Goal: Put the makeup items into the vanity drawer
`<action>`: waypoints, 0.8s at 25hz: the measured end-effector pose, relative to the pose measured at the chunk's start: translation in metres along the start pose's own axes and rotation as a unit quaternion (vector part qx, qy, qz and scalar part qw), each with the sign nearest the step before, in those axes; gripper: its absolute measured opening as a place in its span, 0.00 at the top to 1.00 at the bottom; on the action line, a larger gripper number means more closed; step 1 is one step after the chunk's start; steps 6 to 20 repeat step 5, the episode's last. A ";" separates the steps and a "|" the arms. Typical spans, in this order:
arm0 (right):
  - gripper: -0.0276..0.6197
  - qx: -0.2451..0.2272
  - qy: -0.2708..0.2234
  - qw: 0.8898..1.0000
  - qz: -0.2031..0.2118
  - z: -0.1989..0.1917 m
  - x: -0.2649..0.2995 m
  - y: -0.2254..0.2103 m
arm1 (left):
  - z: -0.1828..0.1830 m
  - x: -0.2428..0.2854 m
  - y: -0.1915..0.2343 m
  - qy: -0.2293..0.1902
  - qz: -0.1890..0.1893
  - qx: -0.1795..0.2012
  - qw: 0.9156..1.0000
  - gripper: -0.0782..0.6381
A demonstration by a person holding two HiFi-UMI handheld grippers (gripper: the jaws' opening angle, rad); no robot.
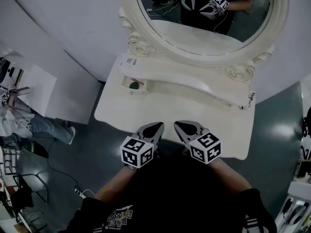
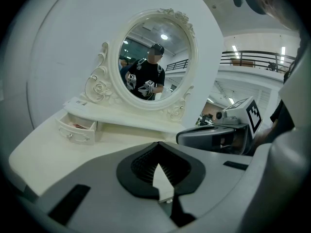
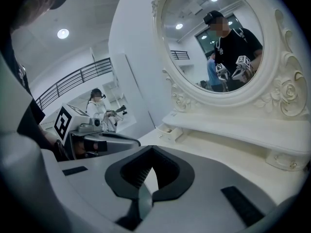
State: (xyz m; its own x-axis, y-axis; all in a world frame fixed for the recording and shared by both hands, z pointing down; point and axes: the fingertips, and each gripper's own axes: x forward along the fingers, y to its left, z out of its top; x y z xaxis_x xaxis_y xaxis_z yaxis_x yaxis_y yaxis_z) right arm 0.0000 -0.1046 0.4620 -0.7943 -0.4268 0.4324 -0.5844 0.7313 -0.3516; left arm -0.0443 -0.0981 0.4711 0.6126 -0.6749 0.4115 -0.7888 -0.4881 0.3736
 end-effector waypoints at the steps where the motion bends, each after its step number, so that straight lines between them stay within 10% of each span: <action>1: 0.91 0.000 0.001 1.000 0.000 0.000 0.001 0.000 | 0.000 0.000 0.001 0.000 0.000 0.000 1.000 0.89; 20: 0.91 -0.002 0.002 1.000 0.001 0.001 0.005 0.000 | 0.002 0.001 0.004 0.001 -0.001 -0.001 1.000 0.89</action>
